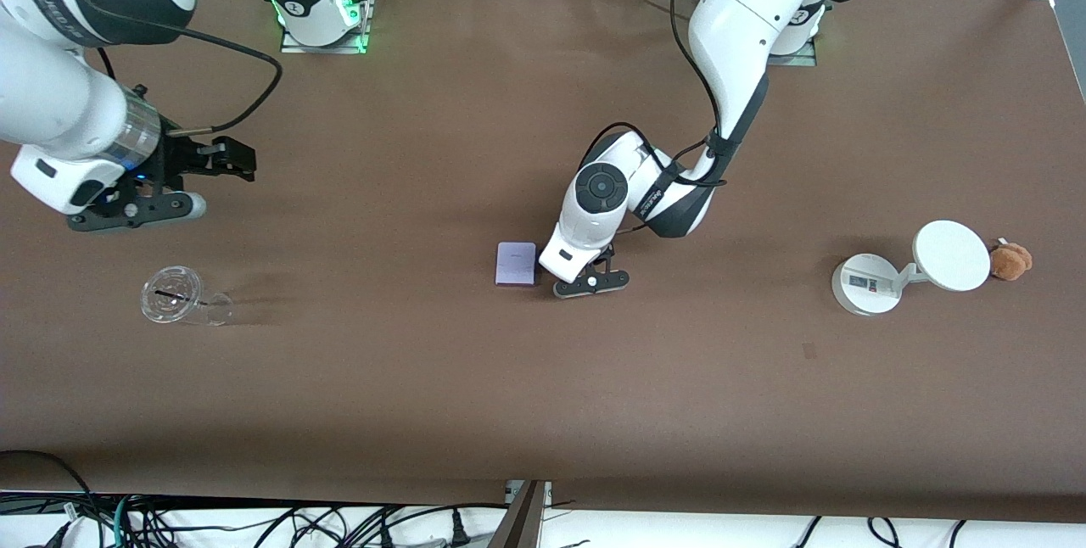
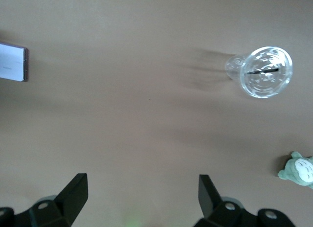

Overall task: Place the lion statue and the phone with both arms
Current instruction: 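Grasp the lion with the left gripper while the right gripper reaches the phone, then carry the lion toward the lamp while the right gripper grasps the phone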

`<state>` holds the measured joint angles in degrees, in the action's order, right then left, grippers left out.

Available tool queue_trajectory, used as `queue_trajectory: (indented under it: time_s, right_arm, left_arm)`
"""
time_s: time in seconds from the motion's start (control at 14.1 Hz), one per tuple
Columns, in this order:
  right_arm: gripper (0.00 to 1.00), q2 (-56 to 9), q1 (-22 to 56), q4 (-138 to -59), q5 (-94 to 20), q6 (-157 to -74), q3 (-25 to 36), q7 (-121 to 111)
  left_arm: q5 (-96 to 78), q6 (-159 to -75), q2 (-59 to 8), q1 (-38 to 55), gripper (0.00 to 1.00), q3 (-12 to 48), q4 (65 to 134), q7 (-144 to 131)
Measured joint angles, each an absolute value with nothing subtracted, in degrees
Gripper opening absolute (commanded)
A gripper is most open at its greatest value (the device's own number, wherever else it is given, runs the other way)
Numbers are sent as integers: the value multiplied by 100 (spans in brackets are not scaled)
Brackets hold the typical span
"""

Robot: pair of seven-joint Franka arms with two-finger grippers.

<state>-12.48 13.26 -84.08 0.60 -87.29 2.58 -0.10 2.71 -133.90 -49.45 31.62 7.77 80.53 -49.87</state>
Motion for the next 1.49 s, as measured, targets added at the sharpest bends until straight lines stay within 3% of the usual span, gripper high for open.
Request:
queue_trajectory:
  time_s: [0.35, 0.78, 0.99, 1.28, 1.49]
  right_arm:
    - [100, -1567, 1475, -8413, 62, -8723, 252, -23]
    - [100, -2004, 1815, -8414, 37, -9263, 243, 369]
    - [100, -2523, 2441, -8425, 28, -10060, 224, 1492]
    - [100, -3265, 3112, -8430, 23, -11058, 221, 2582]
    - [100, -3668, 3350, -8428, -47, -11675, 220, 3226]
  left_arm:
    - [280, -13331, -4731, 2699, 0, 700, 7898, -4130]
    - [280, -11572, -3542, 1676, 0, 1118, 8079, -3014]
    - [281, -11379, -2574, 1478, 0, 1115, 9191, -3013]
    - [282, -12191, -1474, 729, 0, 1111, 11053, -2545]
    - [282, -12478, -1205, 330, 0, 1107, 11551, -2106]
